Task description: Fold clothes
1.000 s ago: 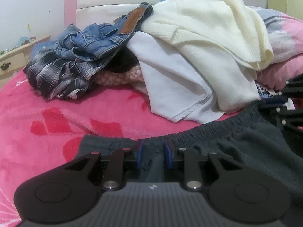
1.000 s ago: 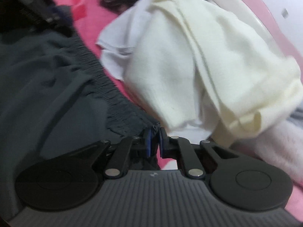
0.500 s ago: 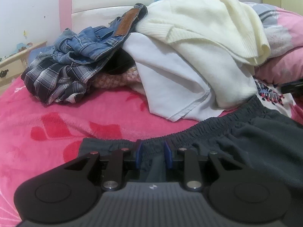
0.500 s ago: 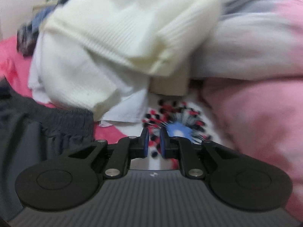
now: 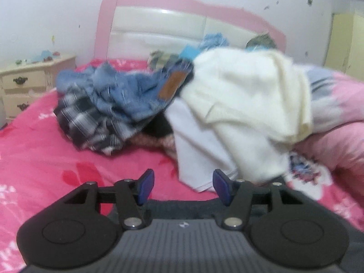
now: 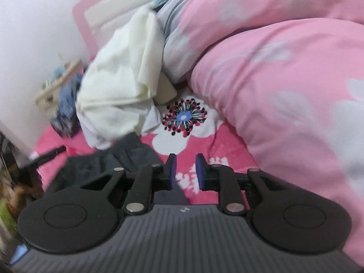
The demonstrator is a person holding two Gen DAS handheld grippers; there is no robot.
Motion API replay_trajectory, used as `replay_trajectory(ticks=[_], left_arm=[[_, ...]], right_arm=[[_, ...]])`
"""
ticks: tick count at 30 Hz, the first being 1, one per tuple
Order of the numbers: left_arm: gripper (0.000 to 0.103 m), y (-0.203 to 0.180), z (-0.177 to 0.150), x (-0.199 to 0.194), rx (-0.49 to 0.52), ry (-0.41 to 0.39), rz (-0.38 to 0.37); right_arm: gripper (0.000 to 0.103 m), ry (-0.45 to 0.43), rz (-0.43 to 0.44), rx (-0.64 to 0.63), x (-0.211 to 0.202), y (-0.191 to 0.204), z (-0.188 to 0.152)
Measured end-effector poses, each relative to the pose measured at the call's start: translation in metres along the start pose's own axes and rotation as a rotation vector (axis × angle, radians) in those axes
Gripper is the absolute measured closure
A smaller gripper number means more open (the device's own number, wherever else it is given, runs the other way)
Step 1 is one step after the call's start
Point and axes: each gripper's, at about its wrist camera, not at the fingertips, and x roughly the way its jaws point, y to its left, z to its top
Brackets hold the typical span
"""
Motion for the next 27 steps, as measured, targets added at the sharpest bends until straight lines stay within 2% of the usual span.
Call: replay_trajectory(ticks=[4,8,12,15,19,21,22,23,27], left_arm=[[0.041,-0.02,-0.007,-0.057,0.022,0.032,-0.079],[0.041,-0.037,-0.038,-0.107,0.037,0.143,-0.202],[0.041,-0.049,-0.075,-0.143,0.0,0.243,-0.319],[0.041,-0.056,-0.094,-0.156,-0.009,0.284,-0.428],[0.041,-0.072,-0.102,-0.162,0.065,0.3,-0.538],[0.041,-0.077,-0.102,-0.161,0.09,0.297,-0.574],[0.041,-0.078,-0.101,-0.159,0.092,0.293,-0.587],[0.041,-0.08,-0.098,-0.157,0.088,0.292,-0.601],[0.042,-0.088,-0.088,-0.149,0.07,0.288,-0.654]], right_arm=[[0.081,-0.088,0.007,-0.019,-0.061,0.006,-0.002],[0.073,-0.226,-0.026,-0.037,-0.141,0.011,-0.004],[0.072,-0.346,-0.092,-0.006,-0.218,0.011,-0.012],[0.071,-0.41,-0.199,0.035,-0.273,0.014,-0.023],[0.071,-0.503,-0.401,-0.007,-0.35,0.046,-0.041],[0.066,-0.574,-0.494,-0.039,-0.39,0.065,-0.055],[0.059,-0.605,-0.53,-0.052,-0.407,0.073,-0.061],[0.056,-0.632,-0.559,-0.063,-0.419,0.078,-0.066],[0.055,-0.684,-0.628,-0.096,-0.437,0.079,-0.075]])
